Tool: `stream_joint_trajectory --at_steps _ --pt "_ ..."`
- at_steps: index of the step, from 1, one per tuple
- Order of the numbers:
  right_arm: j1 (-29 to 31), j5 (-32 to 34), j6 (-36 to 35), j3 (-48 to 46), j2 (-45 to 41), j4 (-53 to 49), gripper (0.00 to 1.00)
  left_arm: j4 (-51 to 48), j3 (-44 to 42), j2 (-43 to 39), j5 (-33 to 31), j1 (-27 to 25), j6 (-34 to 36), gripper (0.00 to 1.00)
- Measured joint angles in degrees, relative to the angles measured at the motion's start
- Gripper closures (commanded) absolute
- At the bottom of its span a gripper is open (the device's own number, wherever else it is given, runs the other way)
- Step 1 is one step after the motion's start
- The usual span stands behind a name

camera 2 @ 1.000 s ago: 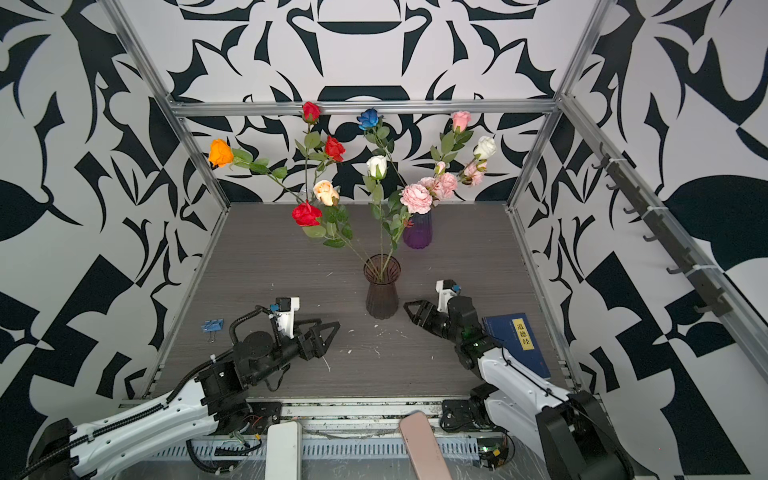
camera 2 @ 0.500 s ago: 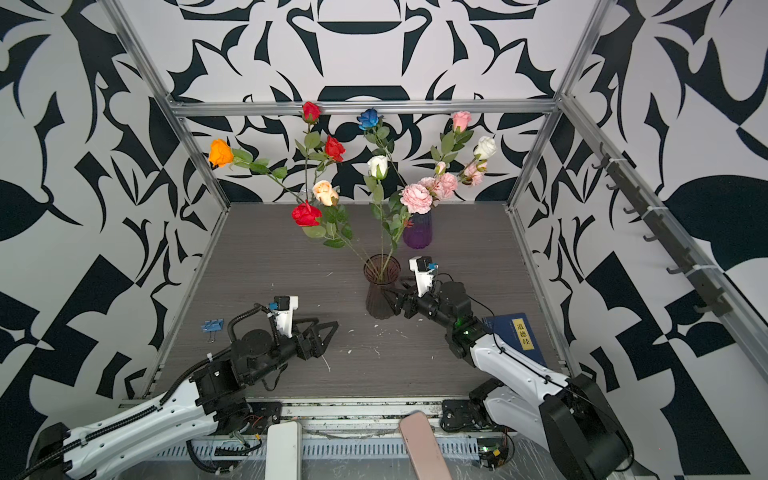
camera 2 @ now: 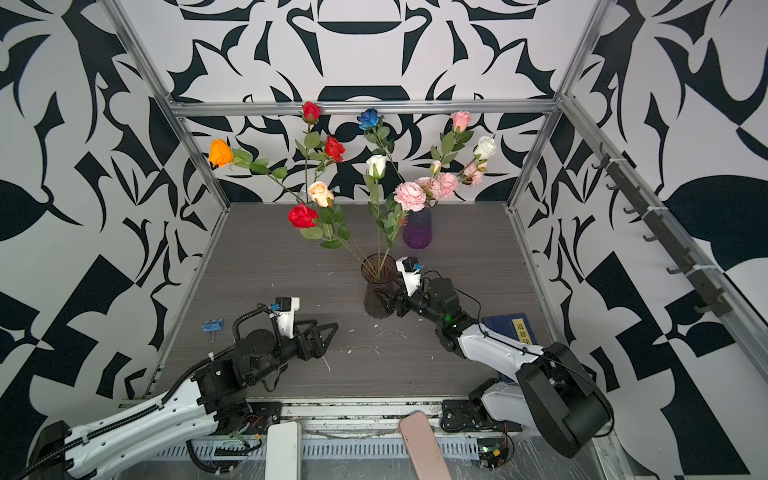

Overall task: Arrange the flowers into the vase
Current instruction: 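Move the right gripper toward the dark purple vase, then close the right gripper around the neck of the dark purple vase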

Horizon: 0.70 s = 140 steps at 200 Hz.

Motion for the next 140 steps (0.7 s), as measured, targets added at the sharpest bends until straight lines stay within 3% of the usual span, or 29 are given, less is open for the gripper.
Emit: stream_joint_trajectory --at_steps 84,120,140 --pt "1.5 3.8 -4.3 2.9 9.1 5.4 0.24 -0.2 0.1 1.8 -0.2 0.0 0.0 0.01" --pt "2.7 6.7 -5.5 4.9 11.4 5.6 0.21 -0.3 0.5 2.1 -0.3 0.0 0.0 0.0" --pt "3.4 8.3 -6.3 5.8 12.7 5.9 0.14 -0.2 0.9 2.1 -0.3 0.0 0.0 0.01"
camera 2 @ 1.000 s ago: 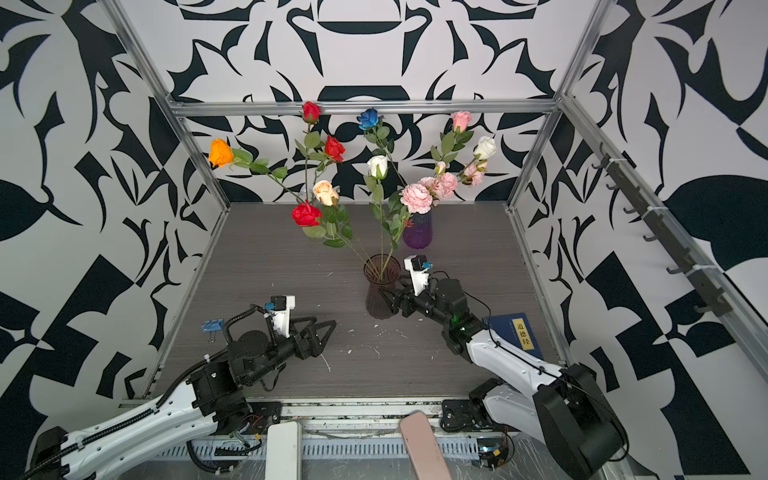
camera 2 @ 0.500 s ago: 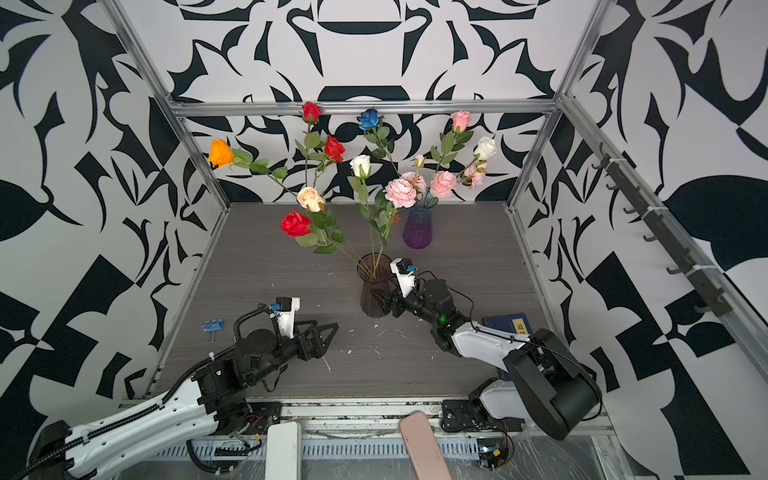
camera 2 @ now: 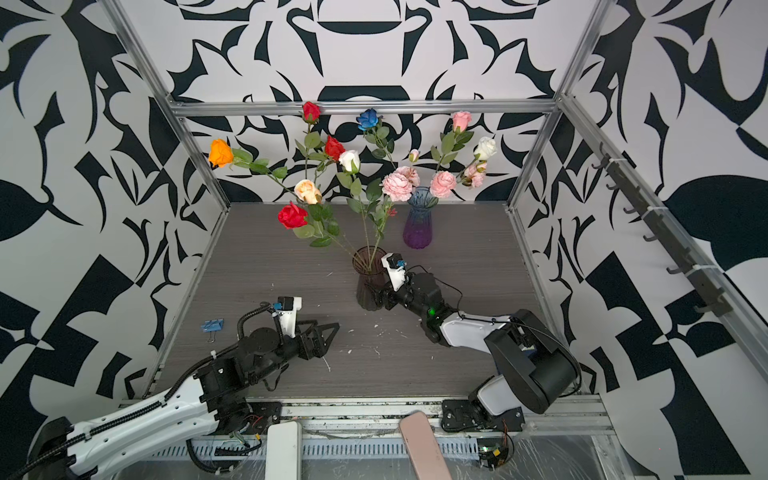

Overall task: Arrange the flowers into the vase
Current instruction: 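Close the right gripper around the neck of the dark purple vase, then slide the dark purple vase farther from the robot with the right gripper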

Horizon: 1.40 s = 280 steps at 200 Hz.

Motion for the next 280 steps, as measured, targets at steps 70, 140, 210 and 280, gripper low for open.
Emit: stream_joint_trajectory --at_steps 70,140,210,280 --pt "0.3 1.7 -1.3 1.2 7.7 10.0 0.01 -0.5 0.0 -0.2 0.0 0.0 0.0 0.01" --pt "0.7 4.4 -1.0 4.4 10.9 12.3 0.42 -0.6 0.2 -0.1 0.0 0.0 0.1 0.0" --pt "6.4 21.2 -2.4 11.1 13.3 5.1 0.42 -0.7 0.2 0.0 0.0 0.0 0.2 0.01" --pt "13.1 36.5 -5.1 17.6 18.6 4.6 0.32 -1.5 0.2 -2.3 -0.6 0.0 0.2 0.0"
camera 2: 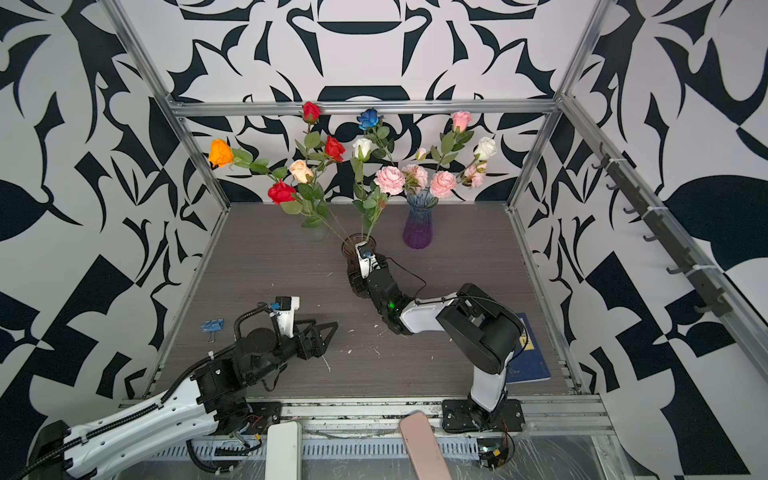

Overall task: Arrange the flowers into the vase
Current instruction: 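Slide the dark purple vase farther from the robot with the right gripper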

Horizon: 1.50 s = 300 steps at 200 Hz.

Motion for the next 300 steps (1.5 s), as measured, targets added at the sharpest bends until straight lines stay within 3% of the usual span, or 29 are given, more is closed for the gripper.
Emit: stream_joint_trajectory --at_steps 58,127,182,224,300 --pt "2.6 8.3 -2.3 3.8 2.8 -1.0 0.35 -1.2 0.0 -1.8 -0.2 0.0 0.0 0.01" --pt "3.9 13.4 -1.6 4.6 3.6 -0.7 0.4 -1.9 0.0 -2.0 -0.3 0.0 0.0 0.0" --pt "4.0 15.6 0.1 -1.6 4.8 12.7 0.47 -1.9 0.0 -2.0 -0.3 0.0 0.0 0.01" --pt "4.0 16.7 0.8 -3.4 7.2 20.9 0.47 -1.9 0.0 -2.0 -0.3 0.0 0.0 0.01" --pt "4.6 17.4 0.2 -3.3 7.6 21.7 0.35 -1.9 0.0 -2.0 -0.3 0.0 0.0 0.01"
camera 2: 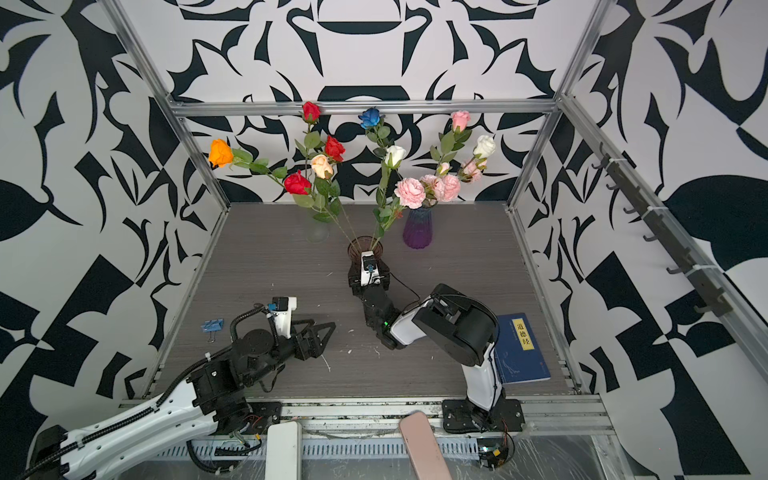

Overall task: Arrange the flowers into the vase
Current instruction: 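Slide the dark purple vase farther from the robot with the right gripper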

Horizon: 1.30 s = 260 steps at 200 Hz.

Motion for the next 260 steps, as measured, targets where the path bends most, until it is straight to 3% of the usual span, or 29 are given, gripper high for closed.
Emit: stream_joint_trajectory --at_steps 260 --pt "0.1 -3.3 -0.2 12.3 7.0 -5.3 0.35 -0.2 0.0 -0.7 0.0 0.0 0.0 0.01"
